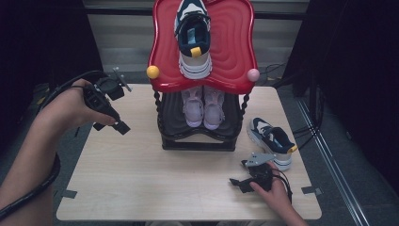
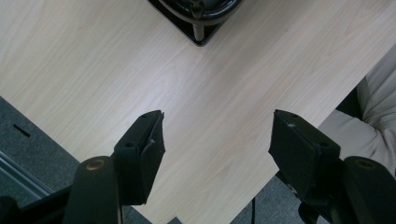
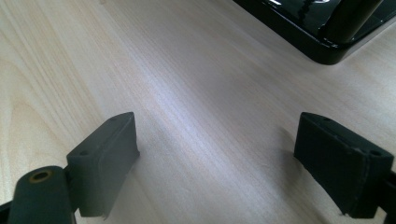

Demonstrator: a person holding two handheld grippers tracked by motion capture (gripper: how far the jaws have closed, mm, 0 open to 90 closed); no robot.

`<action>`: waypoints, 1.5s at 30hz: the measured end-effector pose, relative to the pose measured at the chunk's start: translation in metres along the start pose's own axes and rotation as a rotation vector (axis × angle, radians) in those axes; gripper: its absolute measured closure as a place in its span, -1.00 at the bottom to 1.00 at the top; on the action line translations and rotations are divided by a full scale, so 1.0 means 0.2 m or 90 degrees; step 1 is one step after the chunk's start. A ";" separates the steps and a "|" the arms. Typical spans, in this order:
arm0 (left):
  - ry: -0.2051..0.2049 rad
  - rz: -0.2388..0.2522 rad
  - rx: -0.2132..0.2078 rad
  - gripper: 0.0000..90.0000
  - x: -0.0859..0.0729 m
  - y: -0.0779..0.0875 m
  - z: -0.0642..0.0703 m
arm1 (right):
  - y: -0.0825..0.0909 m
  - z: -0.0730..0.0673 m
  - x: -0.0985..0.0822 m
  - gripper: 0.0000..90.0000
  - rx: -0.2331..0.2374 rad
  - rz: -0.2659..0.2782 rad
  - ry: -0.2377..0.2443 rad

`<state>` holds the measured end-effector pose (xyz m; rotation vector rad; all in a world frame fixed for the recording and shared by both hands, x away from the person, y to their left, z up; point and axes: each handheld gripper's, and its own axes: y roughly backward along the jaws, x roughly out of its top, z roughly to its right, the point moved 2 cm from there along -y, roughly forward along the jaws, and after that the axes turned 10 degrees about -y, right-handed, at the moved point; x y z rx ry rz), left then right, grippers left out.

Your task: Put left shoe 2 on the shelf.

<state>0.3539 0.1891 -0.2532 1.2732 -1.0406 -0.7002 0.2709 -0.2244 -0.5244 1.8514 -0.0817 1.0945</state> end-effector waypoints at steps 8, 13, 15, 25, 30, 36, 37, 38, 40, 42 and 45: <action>0.005 0.006 -0.020 -0.22 -0.05 -0.15 0.01 | 0.00 0.00 0.00 -0.72 0.000 0.000 0.000; 0.006 0.016 -0.035 -0.23 -0.07 -0.26 0.01 | 0.00 0.00 0.00 -0.72 0.000 0.000 0.000; 0.007 0.015 -0.041 -0.23 -0.08 -0.31 0.02 | 0.00 0.00 0.00 -0.72 0.000 0.000 0.000; 0.005 0.029 -0.062 -0.25 -0.11 -0.47 0.03 | 0.00 0.00 0.00 -0.72 0.001 0.001 0.000; 0.002 0.040 -0.070 -0.26 -0.13 -0.54 0.06 | 0.00 0.00 0.00 -0.72 0.000 0.002 0.000; 0.009 0.052 -0.082 -0.27 -0.15 -0.63 0.08 | 0.00 0.00 0.00 -0.72 0.000 0.002 0.000; 0.009 0.053 -0.083 -0.27 -0.15 -0.64 0.08 | 0.00 0.00 0.00 -0.72 0.002 0.000 -0.002; 0.011 0.057 -0.082 -0.27 -0.16 -0.65 0.09 | 0.00 0.00 0.00 -0.72 0.002 0.000 -0.002; 0.011 0.065 -0.085 -0.27 -0.16 -0.68 0.10 | 0.00 0.00 0.00 -0.72 0.001 0.000 -0.002; 0.011 0.074 -0.085 -0.28 -0.17 -0.71 0.10 | 0.00 0.00 0.00 -0.72 0.001 -0.001 0.000; 0.018 0.090 -0.080 -0.29 -0.18 -0.77 0.12 | 0.00 0.00 0.00 -0.72 0.001 -0.001 0.000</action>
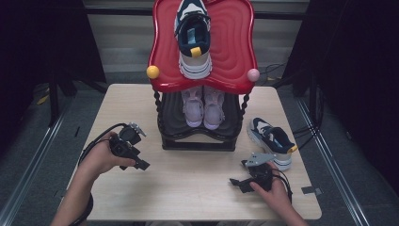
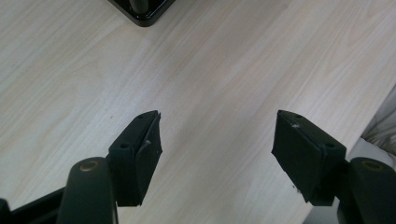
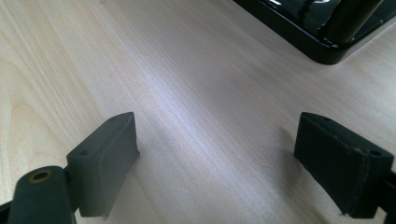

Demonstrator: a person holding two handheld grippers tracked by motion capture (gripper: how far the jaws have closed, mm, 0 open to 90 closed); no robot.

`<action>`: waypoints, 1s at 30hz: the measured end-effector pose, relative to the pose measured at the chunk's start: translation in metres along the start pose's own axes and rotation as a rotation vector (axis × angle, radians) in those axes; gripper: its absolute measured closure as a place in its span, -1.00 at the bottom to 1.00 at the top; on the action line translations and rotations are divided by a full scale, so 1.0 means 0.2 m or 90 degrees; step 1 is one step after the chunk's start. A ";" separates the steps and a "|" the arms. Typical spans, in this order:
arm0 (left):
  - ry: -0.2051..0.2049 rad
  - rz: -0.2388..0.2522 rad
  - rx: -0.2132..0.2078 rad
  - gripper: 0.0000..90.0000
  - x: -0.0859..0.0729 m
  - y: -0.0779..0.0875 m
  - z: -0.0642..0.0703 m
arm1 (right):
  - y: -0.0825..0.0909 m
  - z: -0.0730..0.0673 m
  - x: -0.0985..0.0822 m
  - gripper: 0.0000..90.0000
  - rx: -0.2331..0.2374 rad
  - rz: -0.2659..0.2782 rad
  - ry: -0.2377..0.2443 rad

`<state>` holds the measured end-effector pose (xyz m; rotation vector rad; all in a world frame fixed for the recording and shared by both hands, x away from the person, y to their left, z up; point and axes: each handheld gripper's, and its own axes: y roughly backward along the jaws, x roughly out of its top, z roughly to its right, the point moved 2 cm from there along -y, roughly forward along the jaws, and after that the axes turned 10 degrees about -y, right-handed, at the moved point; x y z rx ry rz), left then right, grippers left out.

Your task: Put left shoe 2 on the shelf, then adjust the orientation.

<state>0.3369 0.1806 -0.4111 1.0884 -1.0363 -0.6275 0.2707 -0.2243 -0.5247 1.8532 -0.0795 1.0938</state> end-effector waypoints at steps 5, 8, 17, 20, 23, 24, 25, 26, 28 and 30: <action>-0.005 0.033 0.002 -0.31 -0.02 -0.08 0.01 | 0.00 0.00 0.00 -0.72 0.000 0.000 0.000; -0.002 0.040 -0.001 -0.33 -0.03 -0.13 0.01 | 0.00 0.00 0.00 -0.72 0.000 0.000 0.000; 0.003 0.061 -0.013 -0.36 -0.06 -0.30 0.03 | 0.00 0.00 0.00 -0.72 0.000 0.000 0.000; 0.003 0.071 -0.008 -0.37 -0.07 -0.35 0.04 | 0.00 0.00 0.00 -0.72 0.000 0.000 0.000; -0.001 0.082 0.003 -0.39 -0.08 -0.39 0.04 | 0.00 0.00 0.00 -0.72 0.000 0.000 0.000; -0.001 0.088 0.011 -0.40 -0.09 -0.40 0.04 | 0.00 0.00 0.00 -0.72 0.000 0.000 0.000; 0.003 0.092 0.010 -0.40 -0.09 -0.40 0.04 | 0.00 0.00 0.00 -0.72 0.000 0.000 0.000; 0.002 0.100 0.013 -0.40 -0.09 -0.41 0.04 | 0.00 0.00 0.00 -0.72 0.000 0.000 0.000; -0.006 0.111 0.025 -0.40 -0.10 -0.42 0.03 | 0.00 0.00 0.00 -0.72 0.000 0.000 0.000; -0.003 0.121 0.036 -0.40 -0.11 -0.44 0.03 | 0.00 0.00 0.00 -0.72 0.000 0.000 0.000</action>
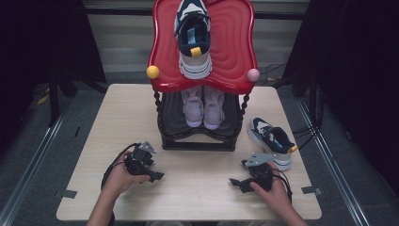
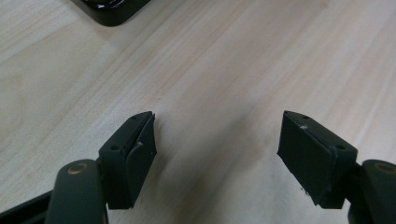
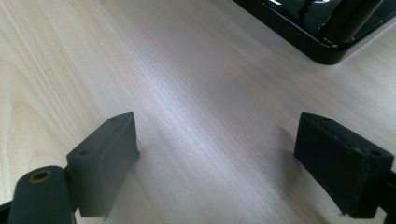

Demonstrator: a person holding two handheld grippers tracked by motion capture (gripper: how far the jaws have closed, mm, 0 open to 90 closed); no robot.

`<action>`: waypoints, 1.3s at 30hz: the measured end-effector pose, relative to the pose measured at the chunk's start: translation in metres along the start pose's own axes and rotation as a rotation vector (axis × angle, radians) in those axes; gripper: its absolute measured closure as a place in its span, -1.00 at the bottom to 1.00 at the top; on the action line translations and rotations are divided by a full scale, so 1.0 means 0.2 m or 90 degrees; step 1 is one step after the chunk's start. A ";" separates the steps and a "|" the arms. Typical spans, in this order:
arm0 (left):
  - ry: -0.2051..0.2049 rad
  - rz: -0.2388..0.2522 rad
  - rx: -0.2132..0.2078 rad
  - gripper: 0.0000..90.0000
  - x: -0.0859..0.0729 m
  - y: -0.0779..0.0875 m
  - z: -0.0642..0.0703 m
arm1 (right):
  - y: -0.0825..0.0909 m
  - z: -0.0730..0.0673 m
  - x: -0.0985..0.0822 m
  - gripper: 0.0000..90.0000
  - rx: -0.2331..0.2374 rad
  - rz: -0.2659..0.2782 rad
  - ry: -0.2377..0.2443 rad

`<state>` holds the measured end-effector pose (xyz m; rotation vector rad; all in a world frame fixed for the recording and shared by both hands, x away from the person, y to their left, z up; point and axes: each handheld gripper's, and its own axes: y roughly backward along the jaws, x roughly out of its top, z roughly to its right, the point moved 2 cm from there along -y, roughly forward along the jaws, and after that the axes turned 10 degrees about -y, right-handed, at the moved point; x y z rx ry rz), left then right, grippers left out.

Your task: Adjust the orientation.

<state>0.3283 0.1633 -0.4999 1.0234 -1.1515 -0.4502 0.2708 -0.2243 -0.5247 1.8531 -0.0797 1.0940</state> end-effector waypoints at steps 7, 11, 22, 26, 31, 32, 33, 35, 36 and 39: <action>-0.019 0.067 0.043 -0.55 -0.03 -0.04 0.01 | 0.00 0.00 0.00 -0.72 0.000 0.000 0.000; -0.034 0.087 0.069 -0.60 -0.05 -0.05 0.03 | 0.00 0.00 0.00 -0.72 0.000 -0.001 -0.001; -0.043 0.154 0.094 -0.68 -0.10 -0.07 0.05 | 0.00 0.00 0.00 -0.72 0.000 -0.001 0.000; -0.043 0.153 0.096 -0.68 -0.11 -0.07 0.05 | 0.00 0.00 0.00 -0.72 0.002 0.000 -0.001; -0.042 0.153 0.087 -0.75 -0.11 -0.07 0.05 | 0.02 0.00 0.01 -0.65 0.004 -0.030 0.008; -0.042 0.153 0.087 -0.75 -0.11 -0.07 0.05 | 0.03 0.00 0.01 -0.64 0.005 -0.038 0.011; -0.042 0.153 0.087 -0.75 -0.11 -0.07 0.05 | 0.03 0.00 0.01 -0.64 0.008 -0.045 0.014; -0.041 0.153 0.088 -0.76 -0.11 -0.07 0.06 | 0.05 0.00 0.01 -0.64 0.013 -0.055 0.013; -0.041 0.151 0.089 -0.76 -0.11 -0.07 0.06 | 0.06 0.00 0.02 -0.64 0.016 -0.061 0.013; -0.041 0.152 0.088 -0.76 -0.11 -0.07 0.06 | 0.08 0.01 0.03 -0.61 0.031 -0.078 0.022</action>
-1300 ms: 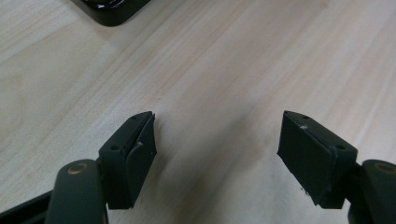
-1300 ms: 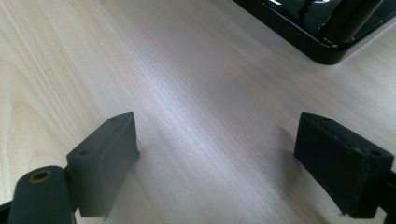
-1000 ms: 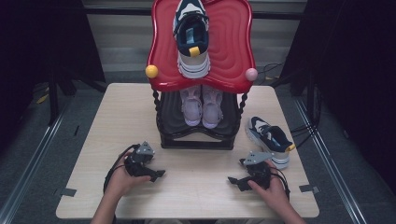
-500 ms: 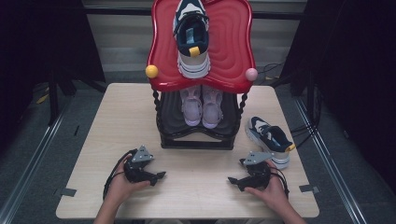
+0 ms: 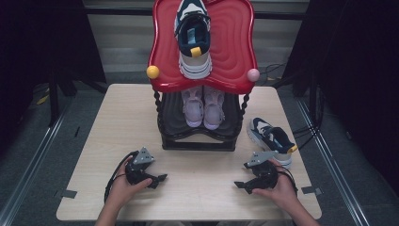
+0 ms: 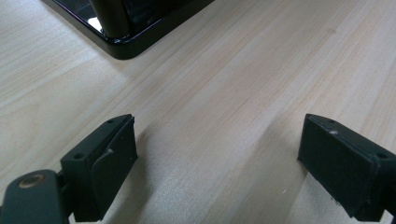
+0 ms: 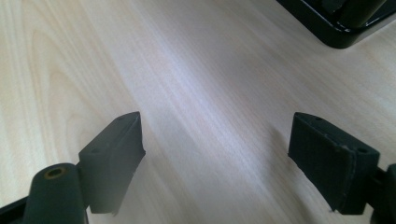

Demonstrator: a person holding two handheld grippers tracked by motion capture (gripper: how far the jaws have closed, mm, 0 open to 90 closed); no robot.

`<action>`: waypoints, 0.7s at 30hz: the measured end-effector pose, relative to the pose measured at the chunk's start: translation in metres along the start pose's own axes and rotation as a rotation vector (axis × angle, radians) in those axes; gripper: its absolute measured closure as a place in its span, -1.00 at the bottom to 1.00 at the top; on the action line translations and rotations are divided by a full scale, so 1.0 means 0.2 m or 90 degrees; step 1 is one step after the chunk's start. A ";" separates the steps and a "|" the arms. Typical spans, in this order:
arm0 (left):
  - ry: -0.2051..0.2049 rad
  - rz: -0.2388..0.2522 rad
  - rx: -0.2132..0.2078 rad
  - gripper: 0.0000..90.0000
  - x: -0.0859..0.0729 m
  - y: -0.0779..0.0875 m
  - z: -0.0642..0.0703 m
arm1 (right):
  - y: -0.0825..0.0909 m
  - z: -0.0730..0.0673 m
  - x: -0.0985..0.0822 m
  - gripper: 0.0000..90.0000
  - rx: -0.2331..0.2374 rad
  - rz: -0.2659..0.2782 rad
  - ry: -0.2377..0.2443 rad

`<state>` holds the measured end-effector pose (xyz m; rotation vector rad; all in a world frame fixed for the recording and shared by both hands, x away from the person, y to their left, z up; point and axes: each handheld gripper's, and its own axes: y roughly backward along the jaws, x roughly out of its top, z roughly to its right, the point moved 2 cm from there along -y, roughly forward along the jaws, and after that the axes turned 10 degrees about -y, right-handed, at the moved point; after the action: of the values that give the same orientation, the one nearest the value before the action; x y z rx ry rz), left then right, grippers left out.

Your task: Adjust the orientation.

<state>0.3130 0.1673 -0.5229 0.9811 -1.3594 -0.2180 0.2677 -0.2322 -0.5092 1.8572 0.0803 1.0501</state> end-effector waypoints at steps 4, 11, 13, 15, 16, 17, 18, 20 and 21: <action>0.001 -0.001 0.000 -0.76 0.00 0.00 0.00 | 0.05 0.00 0.03 -0.60 0.013 -0.029 0.027; 0.000 -0.001 0.000 -0.76 0.00 0.00 0.00 | 0.14 0.02 0.10 -0.55 0.020 -0.080 0.063; 0.000 -0.001 0.000 -0.76 0.00 0.00 0.00 | 0.16 0.03 0.11 -0.55 0.021 -0.094 0.079; 0.001 -0.001 0.000 -0.76 0.00 0.00 0.00 | 0.19 0.04 0.13 -0.55 0.025 -0.108 0.092; 0.000 -0.001 0.000 -0.76 0.00 0.00 0.00 | 0.20 0.04 0.14 -0.55 0.023 -0.115 0.093; 0.000 -0.001 0.000 -0.76 0.00 0.00 0.00 | 0.21 0.04 0.15 -0.55 0.020 -0.122 0.093; 0.000 -0.001 0.000 -0.76 0.00 0.00 0.00 | 0.22 0.04 0.16 -0.55 0.018 -0.129 0.094; 0.000 -0.001 0.000 -0.76 0.00 0.00 0.00 | 0.24 0.05 0.18 -0.55 0.020 -0.135 0.107; 0.001 -0.001 0.000 -0.76 0.00 0.00 0.00 | 0.25 0.06 0.19 -0.55 0.018 -0.139 0.111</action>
<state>0.3129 0.1673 -0.5229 0.9820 -1.3573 -0.2193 0.2811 -0.2497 -0.4493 1.7340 0.3942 1.0583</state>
